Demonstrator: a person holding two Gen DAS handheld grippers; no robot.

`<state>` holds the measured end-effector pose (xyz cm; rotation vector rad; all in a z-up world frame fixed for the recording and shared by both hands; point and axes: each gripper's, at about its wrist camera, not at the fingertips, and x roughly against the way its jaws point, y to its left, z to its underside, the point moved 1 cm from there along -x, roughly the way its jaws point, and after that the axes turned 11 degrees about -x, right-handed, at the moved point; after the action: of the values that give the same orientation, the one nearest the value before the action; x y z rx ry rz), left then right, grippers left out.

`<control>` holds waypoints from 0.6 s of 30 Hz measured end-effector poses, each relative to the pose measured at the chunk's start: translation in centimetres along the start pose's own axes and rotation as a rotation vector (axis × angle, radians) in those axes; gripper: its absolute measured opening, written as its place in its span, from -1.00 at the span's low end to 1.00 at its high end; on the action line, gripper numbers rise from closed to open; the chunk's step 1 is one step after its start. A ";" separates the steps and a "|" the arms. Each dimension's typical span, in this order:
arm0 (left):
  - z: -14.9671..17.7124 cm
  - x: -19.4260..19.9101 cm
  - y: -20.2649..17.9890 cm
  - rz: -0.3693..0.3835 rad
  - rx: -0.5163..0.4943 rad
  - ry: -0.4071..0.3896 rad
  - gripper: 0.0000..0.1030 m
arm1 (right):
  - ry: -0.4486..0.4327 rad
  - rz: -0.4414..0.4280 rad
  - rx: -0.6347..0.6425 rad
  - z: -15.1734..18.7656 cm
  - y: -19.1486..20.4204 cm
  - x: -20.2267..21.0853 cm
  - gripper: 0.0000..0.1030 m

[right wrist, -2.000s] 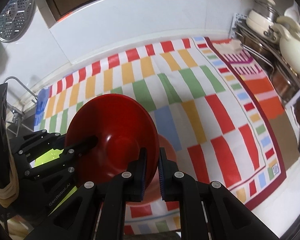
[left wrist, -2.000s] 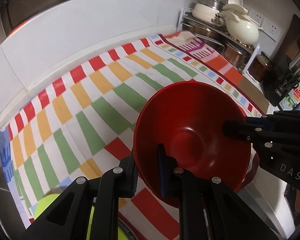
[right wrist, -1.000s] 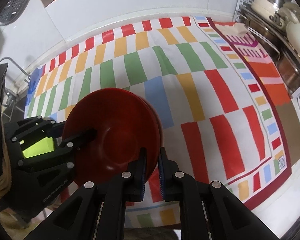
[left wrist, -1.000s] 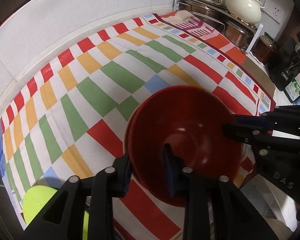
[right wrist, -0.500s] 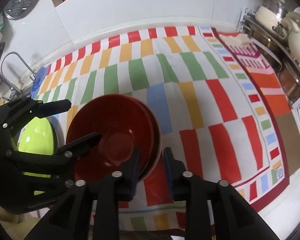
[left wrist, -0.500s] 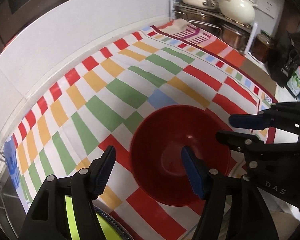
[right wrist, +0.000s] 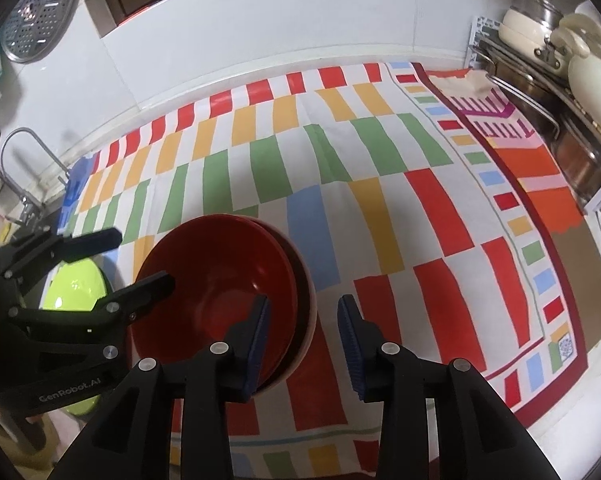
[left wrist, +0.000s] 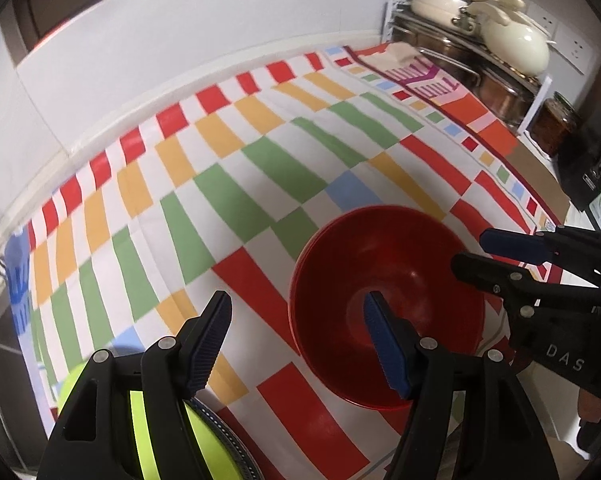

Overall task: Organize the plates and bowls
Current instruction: 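Close both grippers on the rims of the nested bowls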

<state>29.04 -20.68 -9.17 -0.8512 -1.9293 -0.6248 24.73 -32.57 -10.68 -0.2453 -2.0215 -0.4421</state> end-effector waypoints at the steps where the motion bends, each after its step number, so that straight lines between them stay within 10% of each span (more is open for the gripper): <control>1: 0.2 -0.2 0.1 -0.005 0.011 0.005 0.31 | 0.003 -0.003 -0.006 0.0 -0.1 -0.2 -0.30; 18: 1.8 -4.8 0.4 0.119 0.227 0.113 -0.03 | 0.115 -0.081 -0.095 0.2 -1.2 -4.7 -0.32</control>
<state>30.10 -20.64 -14.21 -0.7633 -1.7926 -0.3674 26.30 -33.47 -15.13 -0.1919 -1.9054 -0.5913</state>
